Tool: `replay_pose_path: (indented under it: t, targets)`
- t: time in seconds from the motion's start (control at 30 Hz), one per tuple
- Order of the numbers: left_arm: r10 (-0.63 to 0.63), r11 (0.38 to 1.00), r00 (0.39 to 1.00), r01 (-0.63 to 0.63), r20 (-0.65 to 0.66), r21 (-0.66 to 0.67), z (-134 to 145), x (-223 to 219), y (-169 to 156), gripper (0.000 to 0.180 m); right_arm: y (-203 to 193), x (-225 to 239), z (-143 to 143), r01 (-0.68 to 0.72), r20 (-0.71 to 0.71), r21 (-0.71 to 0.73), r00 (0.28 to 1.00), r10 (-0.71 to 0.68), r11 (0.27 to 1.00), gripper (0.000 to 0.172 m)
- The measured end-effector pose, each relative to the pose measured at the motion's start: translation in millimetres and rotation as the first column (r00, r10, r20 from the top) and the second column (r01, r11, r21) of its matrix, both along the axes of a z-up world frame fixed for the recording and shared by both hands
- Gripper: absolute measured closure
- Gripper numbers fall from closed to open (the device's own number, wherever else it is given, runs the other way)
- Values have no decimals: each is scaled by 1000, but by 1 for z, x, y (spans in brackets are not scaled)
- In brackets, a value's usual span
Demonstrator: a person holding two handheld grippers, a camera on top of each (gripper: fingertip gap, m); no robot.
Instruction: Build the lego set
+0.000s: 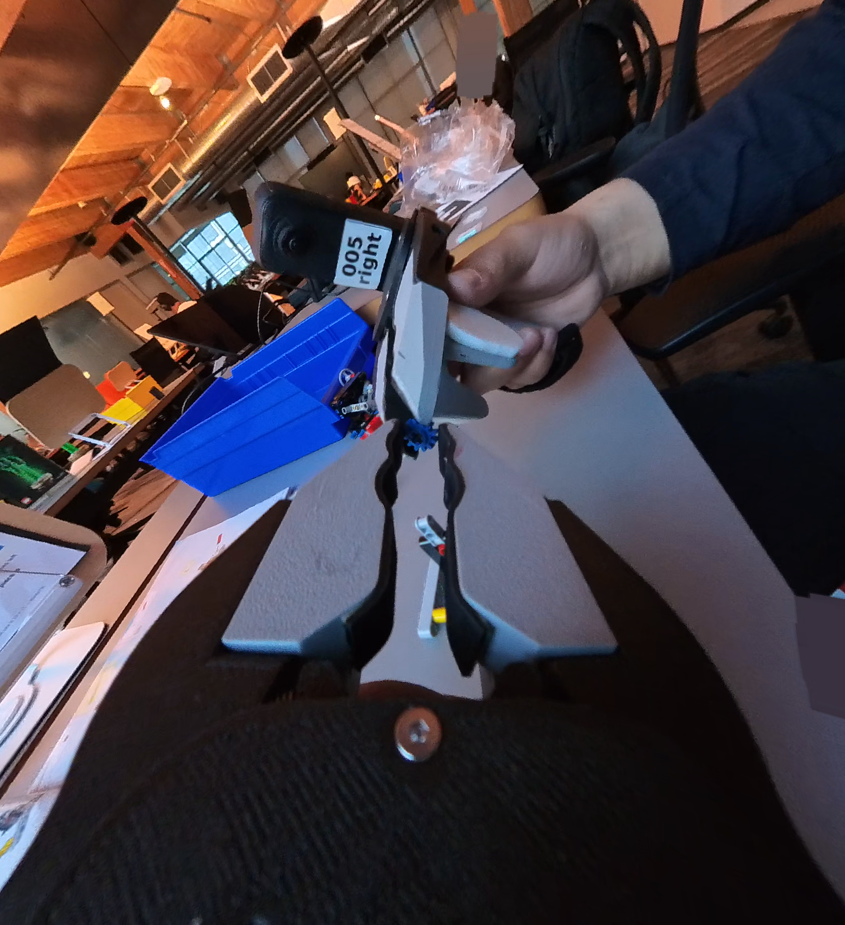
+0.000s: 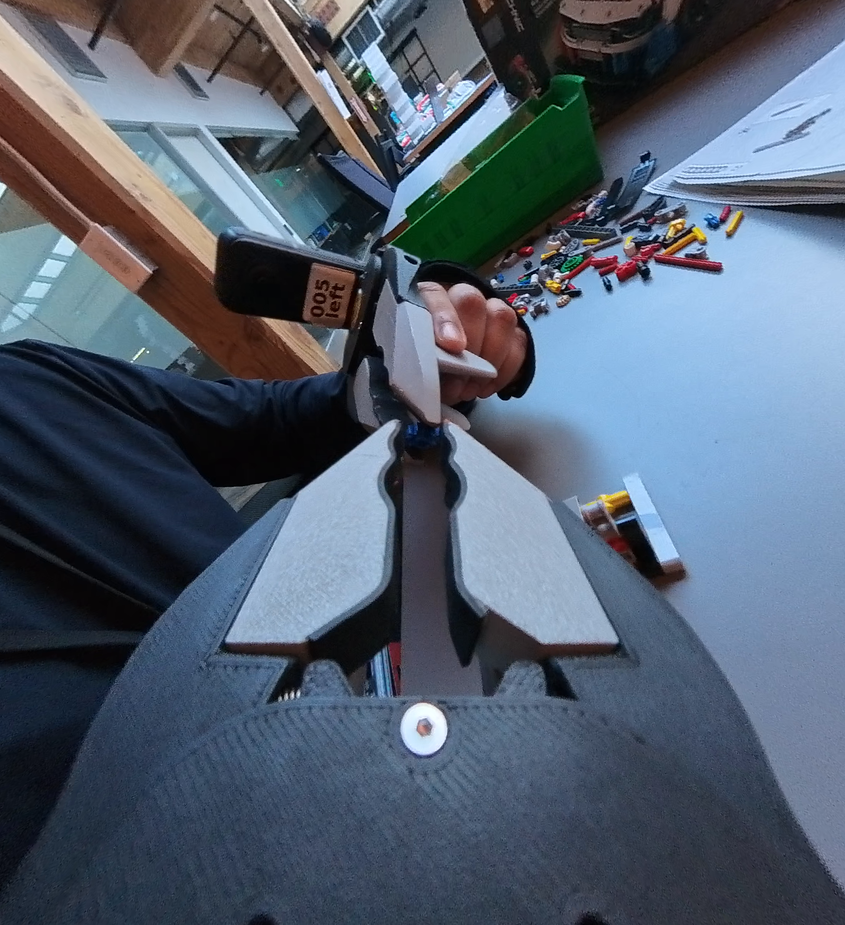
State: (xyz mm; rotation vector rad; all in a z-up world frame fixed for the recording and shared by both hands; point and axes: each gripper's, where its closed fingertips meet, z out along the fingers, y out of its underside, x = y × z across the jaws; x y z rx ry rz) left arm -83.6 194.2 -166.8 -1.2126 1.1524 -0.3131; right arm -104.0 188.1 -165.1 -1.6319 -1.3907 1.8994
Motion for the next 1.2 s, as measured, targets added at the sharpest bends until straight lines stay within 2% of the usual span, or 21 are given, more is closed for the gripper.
replay_pose_path:
  t: [0.23,0.63,1.2]
  targets:
    - [23,999,1000,-24,-18,-31,-5,-2,6,169,7,-1,-6,5,25,-32,1000,-4,999,162]
    - [-23,995,1000,22,-8,-100,-15,-6,5,168,9,-4,-17,-45,121,28,992,42,999,162]
    - [7,997,1000,-8,-14,-76,-18,-12,10,169,14,-9,-20,-45,165,-9,985,46,999,162]
